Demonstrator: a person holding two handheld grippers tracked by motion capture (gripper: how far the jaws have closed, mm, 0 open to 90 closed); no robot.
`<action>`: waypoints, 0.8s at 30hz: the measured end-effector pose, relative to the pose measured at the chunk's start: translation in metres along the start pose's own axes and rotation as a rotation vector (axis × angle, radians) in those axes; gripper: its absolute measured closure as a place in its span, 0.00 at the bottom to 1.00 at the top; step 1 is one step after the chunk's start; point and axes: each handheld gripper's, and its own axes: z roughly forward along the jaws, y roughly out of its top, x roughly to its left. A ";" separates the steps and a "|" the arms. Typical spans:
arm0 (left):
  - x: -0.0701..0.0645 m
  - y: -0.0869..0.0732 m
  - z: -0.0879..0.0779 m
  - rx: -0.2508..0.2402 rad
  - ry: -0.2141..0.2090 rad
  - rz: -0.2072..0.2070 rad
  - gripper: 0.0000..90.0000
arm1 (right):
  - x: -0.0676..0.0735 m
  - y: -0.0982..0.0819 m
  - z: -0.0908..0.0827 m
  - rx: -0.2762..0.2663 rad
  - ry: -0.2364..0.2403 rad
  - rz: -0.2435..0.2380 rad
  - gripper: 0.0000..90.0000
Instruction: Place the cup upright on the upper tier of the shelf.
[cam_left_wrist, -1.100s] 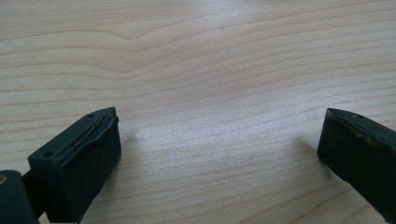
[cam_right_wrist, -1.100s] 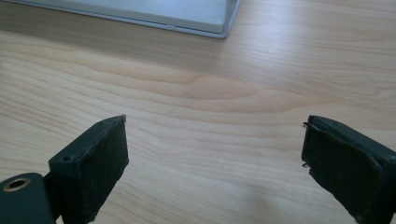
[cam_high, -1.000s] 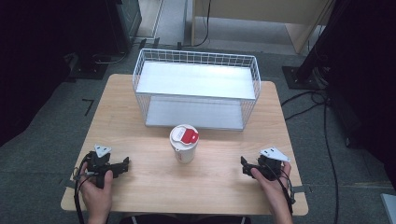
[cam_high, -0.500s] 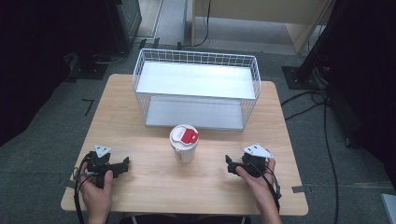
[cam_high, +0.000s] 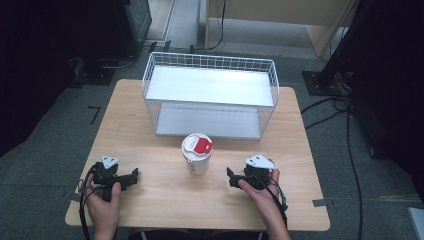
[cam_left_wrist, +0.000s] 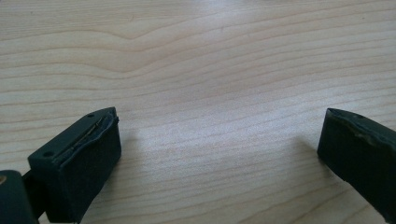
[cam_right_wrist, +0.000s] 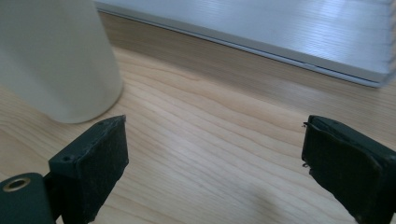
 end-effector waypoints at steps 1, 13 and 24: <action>0.000 0.000 0.000 0.000 0.000 0.000 0.00 | 0.002 0.000 0.001 0.000 0.006 -0.001 0.08; 0.000 0.000 0.000 0.001 0.000 0.001 0.00 | 0.032 -0.005 0.019 0.003 0.090 -0.016 0.08; 0.000 0.000 0.000 0.002 -0.001 0.001 0.00 | 0.053 -0.006 0.035 -0.004 0.165 0.001 0.08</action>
